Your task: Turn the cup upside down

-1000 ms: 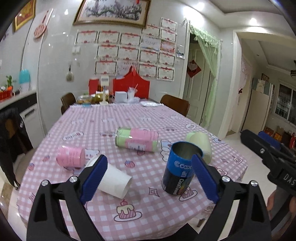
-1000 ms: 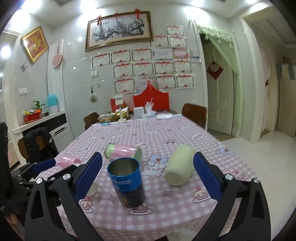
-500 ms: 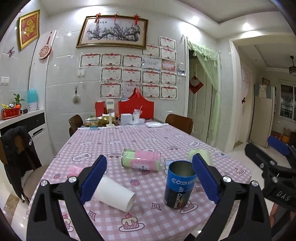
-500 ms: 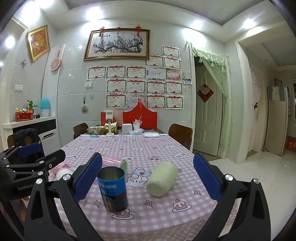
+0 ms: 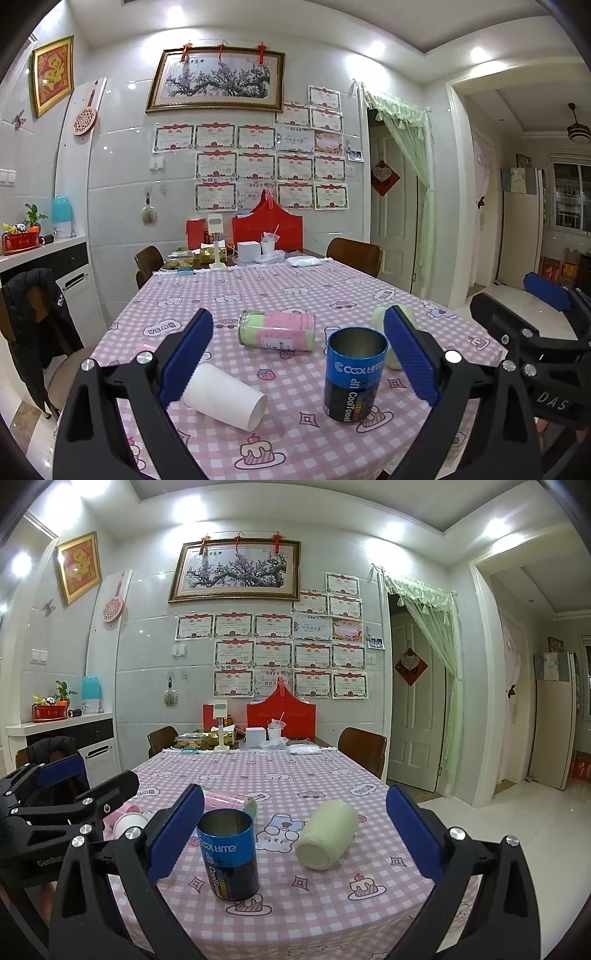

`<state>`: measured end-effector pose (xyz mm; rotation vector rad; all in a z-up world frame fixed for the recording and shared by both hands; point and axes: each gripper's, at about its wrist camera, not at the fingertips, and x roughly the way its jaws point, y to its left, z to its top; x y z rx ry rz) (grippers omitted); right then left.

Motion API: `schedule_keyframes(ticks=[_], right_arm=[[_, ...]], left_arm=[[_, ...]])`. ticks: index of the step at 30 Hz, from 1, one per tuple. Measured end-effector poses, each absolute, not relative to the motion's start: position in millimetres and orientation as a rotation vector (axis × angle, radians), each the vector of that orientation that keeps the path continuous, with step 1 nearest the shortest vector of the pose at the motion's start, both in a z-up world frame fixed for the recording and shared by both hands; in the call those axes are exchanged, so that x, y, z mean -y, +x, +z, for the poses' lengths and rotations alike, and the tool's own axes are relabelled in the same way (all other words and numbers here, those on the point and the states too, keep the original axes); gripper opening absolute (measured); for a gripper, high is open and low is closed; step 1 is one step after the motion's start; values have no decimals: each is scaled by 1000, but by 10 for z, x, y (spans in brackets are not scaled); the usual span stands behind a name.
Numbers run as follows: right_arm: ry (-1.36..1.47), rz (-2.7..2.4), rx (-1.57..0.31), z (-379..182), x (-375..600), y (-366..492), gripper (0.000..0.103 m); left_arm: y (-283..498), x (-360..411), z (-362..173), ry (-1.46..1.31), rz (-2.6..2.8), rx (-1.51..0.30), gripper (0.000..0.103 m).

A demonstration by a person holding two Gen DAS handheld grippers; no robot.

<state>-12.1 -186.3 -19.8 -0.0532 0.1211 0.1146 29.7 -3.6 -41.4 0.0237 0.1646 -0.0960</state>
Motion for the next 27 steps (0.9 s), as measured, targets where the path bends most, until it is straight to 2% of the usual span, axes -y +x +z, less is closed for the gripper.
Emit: schedule_keyframes(ticks=[27], right_arm=[[-55,114,-129,-221,1865,-140,95]], left_arm=[[286,20,-416,29,-81,-152,92]])
